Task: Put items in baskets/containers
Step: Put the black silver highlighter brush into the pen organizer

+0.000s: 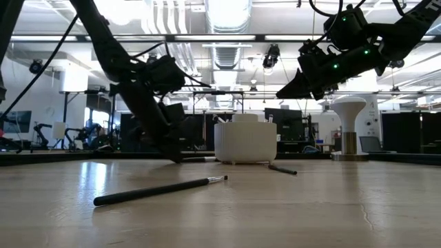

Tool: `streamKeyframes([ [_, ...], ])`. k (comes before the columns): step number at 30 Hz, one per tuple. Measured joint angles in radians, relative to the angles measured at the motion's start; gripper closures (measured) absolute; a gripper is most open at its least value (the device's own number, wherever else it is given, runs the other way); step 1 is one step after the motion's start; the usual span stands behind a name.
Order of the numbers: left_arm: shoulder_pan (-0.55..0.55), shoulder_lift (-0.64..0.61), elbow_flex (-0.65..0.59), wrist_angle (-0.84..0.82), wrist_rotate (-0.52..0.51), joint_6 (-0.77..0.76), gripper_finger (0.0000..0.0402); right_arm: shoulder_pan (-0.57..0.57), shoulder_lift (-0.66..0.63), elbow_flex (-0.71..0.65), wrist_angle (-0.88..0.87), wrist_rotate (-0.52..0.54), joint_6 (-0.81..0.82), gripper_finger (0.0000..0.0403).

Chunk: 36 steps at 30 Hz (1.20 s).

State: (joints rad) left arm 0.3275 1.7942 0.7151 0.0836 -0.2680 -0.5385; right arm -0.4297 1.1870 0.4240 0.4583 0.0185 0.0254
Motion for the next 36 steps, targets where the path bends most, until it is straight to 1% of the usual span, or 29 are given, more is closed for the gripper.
streamKeyframes([
  [2,0.000,-0.004,-0.001,-0.008,0.000,0.010,0.0391,0.000,0.000,0.000,0.000,0.000,0.000,0.0344],
  [5,0.002,-0.027,-0.002,-0.022,0.001,0.029,0.0399,0.000,0.000,0.000,0.000,0.000,0.000,0.0344],
  [8,0.005,-0.073,-0.004,-0.051,0.001,0.038,0.0401,0.000,0.000,0.000,-0.007,0.000,0.000,0.0344],
  [12,0.007,-0.158,-0.049,-0.065,-0.002,0.037,0.0401,0.000,0.000,0.000,-0.008,0.000,0.000,0.0344],
  [17,0.011,-0.243,-0.099,-0.086,0.004,-0.031,0.0401,0.000,0.000,0.000,-0.007,0.000,0.000,0.0344],
  [18,0.011,-0.250,-0.101,-0.074,0.024,-0.038,0.0399,0.000,0.000,0.000,-0.007,0.000,0.000,0.0344],
  [21,-0.002,-0.250,-0.093,0.045,0.067,-0.040,0.0386,0.000,0.000,0.000,-0.006,0.000,0.000,0.0344],
  [25,-0.022,-0.212,-0.078,0.174,0.073,-0.031,0.0354,0.000,0.000,0.000,-0.006,0.000,0.000,0.0344],
  [30,-0.047,-0.134,-0.083,0.410,0.032,0.019,0.0320,0.000,0.000,0.000,-0.006,0.000,0.000,0.0344],
  [34,-0.068,-0.046,-0.084,0.570,-0.004,0.087,0.0310,0.000,0.000,0.000,-0.006,0.000,0.000,0.0344],
  [36,-0.070,-0.009,-0.083,0.623,-0.019,0.095,0.0310,0.000,0.000,0.000,-0.006,0.000,0.000,0.0344],
])
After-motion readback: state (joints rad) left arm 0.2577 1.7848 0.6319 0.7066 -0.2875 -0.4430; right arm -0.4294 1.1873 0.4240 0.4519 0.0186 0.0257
